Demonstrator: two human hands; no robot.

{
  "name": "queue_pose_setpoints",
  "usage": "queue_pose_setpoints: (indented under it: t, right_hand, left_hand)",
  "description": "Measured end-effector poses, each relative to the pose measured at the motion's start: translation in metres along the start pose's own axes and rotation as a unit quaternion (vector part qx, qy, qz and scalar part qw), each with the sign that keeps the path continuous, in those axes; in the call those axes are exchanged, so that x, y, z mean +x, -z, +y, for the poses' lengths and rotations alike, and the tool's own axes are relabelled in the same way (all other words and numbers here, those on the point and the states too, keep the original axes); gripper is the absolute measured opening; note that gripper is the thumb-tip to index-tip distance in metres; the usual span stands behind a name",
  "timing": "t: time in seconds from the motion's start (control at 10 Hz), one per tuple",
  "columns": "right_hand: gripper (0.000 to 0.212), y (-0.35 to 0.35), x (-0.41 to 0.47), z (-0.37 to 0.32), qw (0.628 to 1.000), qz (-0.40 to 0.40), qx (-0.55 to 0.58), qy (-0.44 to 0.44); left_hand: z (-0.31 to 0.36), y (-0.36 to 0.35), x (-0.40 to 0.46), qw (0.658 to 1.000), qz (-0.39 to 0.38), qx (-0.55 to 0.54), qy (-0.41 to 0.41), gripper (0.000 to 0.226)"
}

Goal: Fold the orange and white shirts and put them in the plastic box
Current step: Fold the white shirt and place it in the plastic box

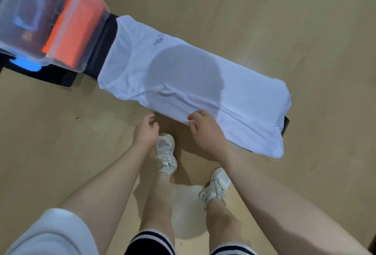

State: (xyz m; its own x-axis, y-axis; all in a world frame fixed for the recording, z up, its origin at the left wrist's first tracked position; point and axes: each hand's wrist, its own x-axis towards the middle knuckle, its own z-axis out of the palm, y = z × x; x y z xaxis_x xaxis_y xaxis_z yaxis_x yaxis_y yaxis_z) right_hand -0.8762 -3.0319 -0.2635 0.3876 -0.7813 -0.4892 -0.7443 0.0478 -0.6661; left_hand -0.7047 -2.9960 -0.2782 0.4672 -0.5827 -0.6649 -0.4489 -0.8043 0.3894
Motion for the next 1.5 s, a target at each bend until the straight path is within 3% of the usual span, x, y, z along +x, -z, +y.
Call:
queue_pose_setpoints:
  t: [0.1, 0.2, 0.4, 0.5, 0.6, 0.7, 0.9, 1.0, 1.1, 1.2, 1.3, 1.4, 1.5]
  right_hand:
    - [0.031, -0.015, 0.041, -0.022, 0.999, 0.018, -0.036, -0.011]
    - [0.026, -0.03, 0.087, -0.036, 0.996, 0.067, -0.057, -0.023]
    - [0.028, -0.053, 0.146, -0.05, 0.976, 0.114, -0.162, -0.09]
    - [0.026, -0.041, 0.156, -0.055, 0.983, 0.084, -0.127, -0.102]
    - [0.012, -0.02, 0.156, -0.061, 0.991, 0.001, -0.065, -0.116]
    - [0.015, -0.006, 0.152, -0.069, 0.989, -0.034, -0.032, -0.139]
    - [0.024, -0.016, 0.161, -0.077, 0.981, 0.068, -0.066, -0.167]
    - [0.034, -0.021, 0.167, -0.07, 0.945, 0.12, -0.227, -0.201]
    - [0.03, -0.013, 0.171, -0.059, 0.934, 0.122, -0.244, -0.23]
    - [0.02, -0.002, 0.171, -0.051, 0.945, 0.096, -0.235, -0.206]
    - [0.022, 0.024, 0.176, -0.044, 0.961, 0.139, -0.172, -0.166]
    - [0.022, 0.058, 0.194, -0.018, 0.964, 0.165, -0.115, -0.176]
    - [0.026, 0.086, 0.221, 0.026, 0.964, 0.103, -0.038, -0.241]
  left_hand:
    - [-0.006, 0.02, 0.044, 0.98, 0.007, -0.172, 0.101, 0.043]
    - [-0.01, 0.035, 0.09, 0.931, 0.024, -0.315, 0.181, 0.044]
    - [-0.027, 0.064, 0.161, 0.848, -0.043, -0.452, 0.275, 0.025]
    - [-0.028, 0.079, 0.175, 0.843, -0.068, -0.454, 0.279, 0.037]
    - [-0.028, 0.094, 0.174, 0.832, -0.06, -0.459, 0.304, 0.044]
    - [-0.025, 0.114, 0.172, 0.843, -0.019, -0.446, 0.302, 0.046]
    - [0.004, 0.134, 0.181, 0.827, 0.033, -0.443, 0.345, 0.043]
    - [0.018, 0.126, 0.183, 0.822, 0.062, -0.443, 0.353, 0.041]
    - [0.035, 0.116, 0.179, 0.801, 0.094, -0.485, 0.337, 0.039]
    - [0.051, 0.107, 0.183, 0.824, 0.182, -0.448, 0.295, 0.063]
    - [0.079, 0.1, 0.17, 0.872, 0.156, -0.332, 0.324, 0.071]
    - [0.113, 0.077, 0.154, 0.964, 0.169, -0.181, 0.097, 0.067]
    - [0.149, 0.05, 0.169, 0.983, 0.088, -0.042, -0.153, 0.037]
